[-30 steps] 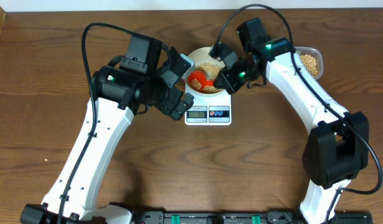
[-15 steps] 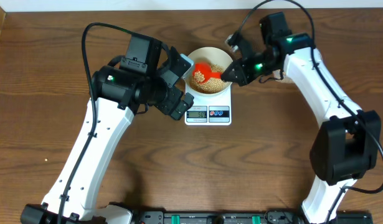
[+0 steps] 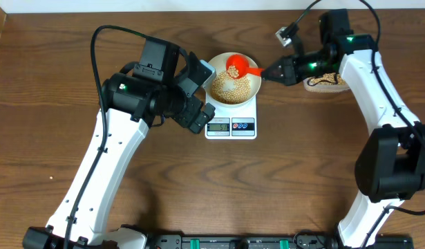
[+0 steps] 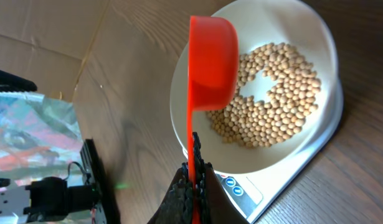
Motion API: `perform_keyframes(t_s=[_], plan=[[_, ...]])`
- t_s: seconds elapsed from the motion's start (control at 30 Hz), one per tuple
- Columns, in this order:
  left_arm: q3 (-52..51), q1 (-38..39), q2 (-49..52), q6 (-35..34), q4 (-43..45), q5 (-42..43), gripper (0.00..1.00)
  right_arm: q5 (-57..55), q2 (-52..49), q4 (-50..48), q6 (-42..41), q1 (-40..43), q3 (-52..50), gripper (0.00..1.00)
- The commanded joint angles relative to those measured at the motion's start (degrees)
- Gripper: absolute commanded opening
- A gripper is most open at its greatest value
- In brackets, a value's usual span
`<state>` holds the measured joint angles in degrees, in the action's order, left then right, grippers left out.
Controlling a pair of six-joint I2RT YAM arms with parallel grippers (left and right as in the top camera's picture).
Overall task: Scoop item into bowl and weigh 50g on scale
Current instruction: 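Move the red scoop back right into the soybean tub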
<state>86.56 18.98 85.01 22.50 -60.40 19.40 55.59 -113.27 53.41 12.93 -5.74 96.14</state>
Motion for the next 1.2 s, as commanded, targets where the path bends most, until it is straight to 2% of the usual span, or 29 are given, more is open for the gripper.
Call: perform_keyframes(t_s=[0.0,0.37,0.97,1.17], plan=[[1.0,0.1,0.4,-0.1,-0.2,0.5,0.98,3.5,1.4,0.2,-0.5,1.3,-0.1,0.01],[1.0,0.1,0.4,-0.1,-0.2,0.5,0.98,3.3,7.6,0.2,-0.5,5.4,-0.1,0.01],[1.0,0.1,0.4,-0.1,-0.2,0.5,0.98,3.1,8.1,0.7,-0.5,5.6,-0.1,0.01],[1.0,0.1,0.4,-0.1,-0.2,0.5,0.98,5.7,8.1,2.5,-0.5,8.5,-0.1,0.01]])
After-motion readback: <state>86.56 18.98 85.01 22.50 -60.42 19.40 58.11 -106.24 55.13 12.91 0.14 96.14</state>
